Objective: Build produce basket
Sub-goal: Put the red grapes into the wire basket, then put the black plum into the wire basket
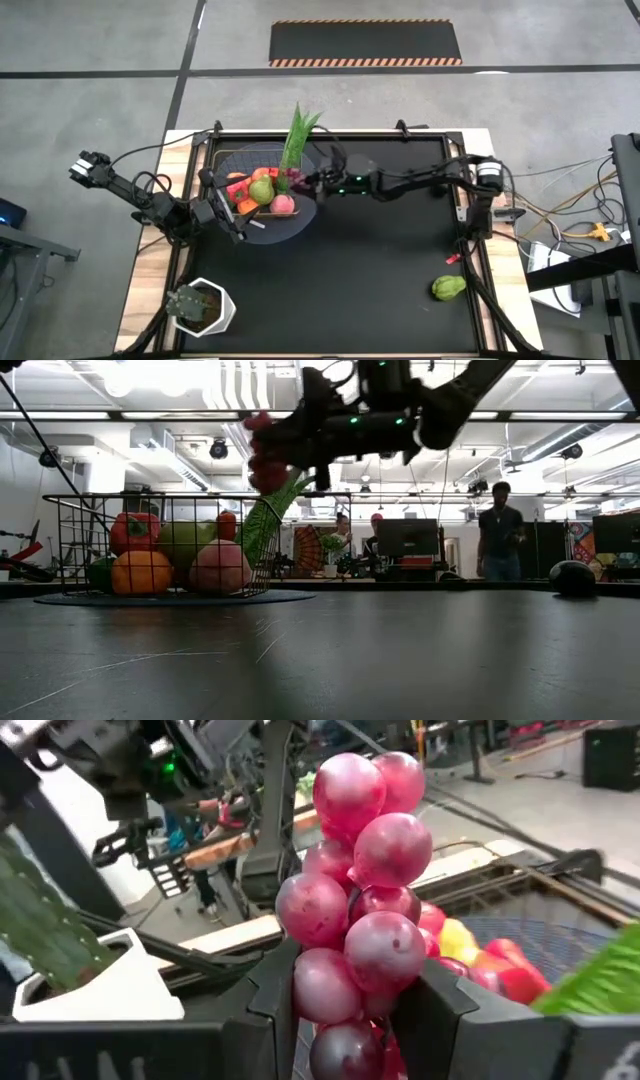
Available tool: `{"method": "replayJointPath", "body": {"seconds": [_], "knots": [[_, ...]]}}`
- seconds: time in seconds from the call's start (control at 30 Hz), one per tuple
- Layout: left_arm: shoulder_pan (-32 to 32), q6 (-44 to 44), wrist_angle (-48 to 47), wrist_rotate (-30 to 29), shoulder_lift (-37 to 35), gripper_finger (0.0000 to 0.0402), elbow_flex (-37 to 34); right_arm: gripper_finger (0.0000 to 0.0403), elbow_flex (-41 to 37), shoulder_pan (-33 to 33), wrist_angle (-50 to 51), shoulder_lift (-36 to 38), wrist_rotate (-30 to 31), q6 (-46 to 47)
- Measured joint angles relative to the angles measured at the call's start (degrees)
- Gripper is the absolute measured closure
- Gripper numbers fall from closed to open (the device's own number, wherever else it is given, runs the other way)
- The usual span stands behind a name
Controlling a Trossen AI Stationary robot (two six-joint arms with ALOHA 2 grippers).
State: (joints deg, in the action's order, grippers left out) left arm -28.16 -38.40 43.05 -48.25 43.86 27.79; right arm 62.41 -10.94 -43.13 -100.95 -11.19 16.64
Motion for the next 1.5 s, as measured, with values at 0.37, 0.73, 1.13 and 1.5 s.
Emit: {"method": "replayJointPath", "body": {"seconds": [0.37, 0.73, 1.13, 1.5], "knots": [[0.02, 0.00, -0.02, 0.00, 0.00, 0.0079, 0.00, 0.0242, 11.48, 0.05, 11.32, -7.80, -0.83, -1.93], [0.02, -0.01, 0.02, 0.00, 0.09, 0.0079, 0.00, 0.0160, 15.55, 0.04, 18.00, -7.55, -0.77, -4.24], [0.02, 0.00, -0.02, 0.00, 0.17, 0.0079, 0.00, 0.0150, 16.07, 0.04, 26.45, -3.69, -0.78, -8.16], [0.01, -0.01, 0.00, 0.00, 0.28, 0.0079, 0.00, 0.0154, 16.07, 0.04, 51.02, 10.05, 5.00, -9.69]]}}
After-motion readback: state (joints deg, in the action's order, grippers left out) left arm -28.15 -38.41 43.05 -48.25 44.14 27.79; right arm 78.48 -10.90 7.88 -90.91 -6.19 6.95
